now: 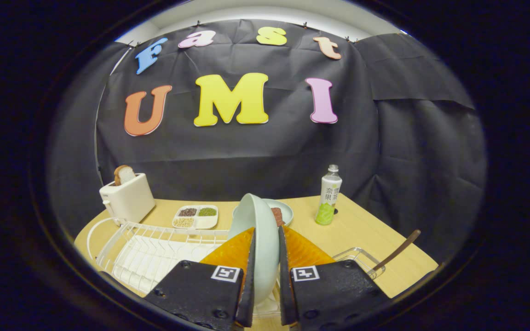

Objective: Take the plate from the dish rack, then take the spoon from the basket and place it into the plate.

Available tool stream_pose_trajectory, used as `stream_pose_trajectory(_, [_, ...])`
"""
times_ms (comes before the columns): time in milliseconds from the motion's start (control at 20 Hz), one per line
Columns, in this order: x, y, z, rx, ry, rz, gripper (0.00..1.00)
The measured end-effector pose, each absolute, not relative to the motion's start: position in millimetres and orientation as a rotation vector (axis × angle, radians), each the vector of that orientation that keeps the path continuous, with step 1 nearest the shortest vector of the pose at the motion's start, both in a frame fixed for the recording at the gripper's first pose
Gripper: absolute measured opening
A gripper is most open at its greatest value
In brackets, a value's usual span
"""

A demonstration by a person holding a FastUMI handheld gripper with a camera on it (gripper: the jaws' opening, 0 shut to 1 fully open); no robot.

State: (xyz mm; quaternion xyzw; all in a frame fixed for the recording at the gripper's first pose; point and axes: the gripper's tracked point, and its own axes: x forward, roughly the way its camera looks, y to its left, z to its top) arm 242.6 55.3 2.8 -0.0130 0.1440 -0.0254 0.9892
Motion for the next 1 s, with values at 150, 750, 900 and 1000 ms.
stream_pose_trajectory(150, [246.7,57.7,12.1,-0.086,0.268,-0.092,0.26])
stream_pose_trajectory(750, [250.5,50.9,36.3,-0.214,0.257,-0.183,0.22])
stream_pose_trajectory(900, [241.1,52.1,67.6,-0.234,0.184,-0.179,0.18])
stream_pose_trajectory(1000, [229.8,59.6,72.6,-0.190,0.182,-0.133,0.14])
